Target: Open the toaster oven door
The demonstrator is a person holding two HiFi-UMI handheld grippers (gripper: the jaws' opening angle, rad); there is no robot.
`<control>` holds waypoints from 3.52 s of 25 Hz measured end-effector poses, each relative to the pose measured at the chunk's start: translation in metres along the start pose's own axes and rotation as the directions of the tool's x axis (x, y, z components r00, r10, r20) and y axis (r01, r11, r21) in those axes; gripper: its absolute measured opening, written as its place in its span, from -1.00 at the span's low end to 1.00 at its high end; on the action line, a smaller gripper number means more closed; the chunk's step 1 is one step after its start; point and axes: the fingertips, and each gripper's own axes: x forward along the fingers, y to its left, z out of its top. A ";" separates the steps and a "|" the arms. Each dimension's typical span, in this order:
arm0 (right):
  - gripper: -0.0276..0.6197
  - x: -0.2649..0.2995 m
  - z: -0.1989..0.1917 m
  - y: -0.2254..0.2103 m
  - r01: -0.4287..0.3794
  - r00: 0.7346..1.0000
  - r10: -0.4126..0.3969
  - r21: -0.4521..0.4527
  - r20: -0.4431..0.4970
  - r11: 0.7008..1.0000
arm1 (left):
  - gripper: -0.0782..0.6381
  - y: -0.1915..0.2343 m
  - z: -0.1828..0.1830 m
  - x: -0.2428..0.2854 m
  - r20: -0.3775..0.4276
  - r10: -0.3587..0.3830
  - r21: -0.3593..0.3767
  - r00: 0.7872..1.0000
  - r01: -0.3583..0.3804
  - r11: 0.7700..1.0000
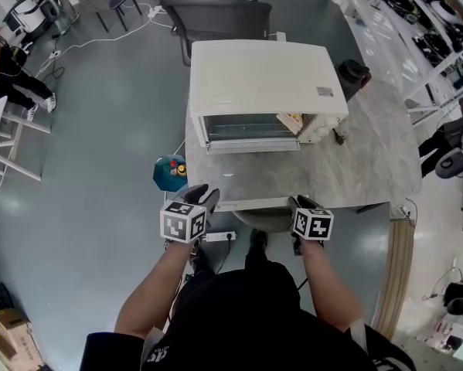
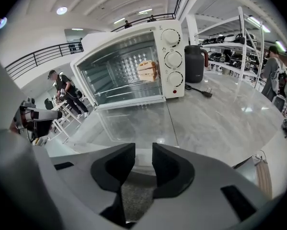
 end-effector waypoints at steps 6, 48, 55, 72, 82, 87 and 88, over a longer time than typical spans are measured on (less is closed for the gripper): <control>-0.61 0.003 0.003 0.001 0.001 1.000 -0.001 -0.022 -0.005 1.000 | -0.41 -0.009 0.008 -0.004 0.036 -0.049 0.012 0.998 0.049 0.999; -0.94 -0.137 0.112 0.188 -0.210 0.846 0.260 -0.157 0.466 0.965 | -0.76 0.014 0.087 -0.136 0.289 -0.075 0.288 0.955 -0.012 0.958; -0.94 -0.178 0.142 0.140 -0.180 0.811 0.278 -0.232 0.515 0.956 | -0.76 -0.025 0.117 -0.130 0.315 -0.066 0.265 0.947 -0.021 0.964; -0.94 -0.255 0.169 0.097 -0.180 0.714 0.366 -0.349 0.596 0.920 | -0.76 -0.063 0.154 -0.142 0.410 0.044 0.218 0.911 -0.144 0.965; -0.94 -0.265 0.173 0.100 -0.182 0.684 0.353 -0.320 0.638 0.930 | -0.76 -0.068 0.165 -0.146 0.434 0.029 0.227 0.901 -0.141 0.964; -0.94 -0.263 0.171 0.107 -0.185 0.685 0.356 -0.321 0.636 0.929 | -0.76 -0.067 0.160 -0.146 0.430 0.023 0.231 0.903 -0.135 0.964; -0.94 -0.262 0.171 0.107 -0.188 0.685 0.357 -0.319 0.635 0.929 | -0.76 -0.066 0.160 -0.146 0.431 0.023 0.231 0.902 -0.135 0.963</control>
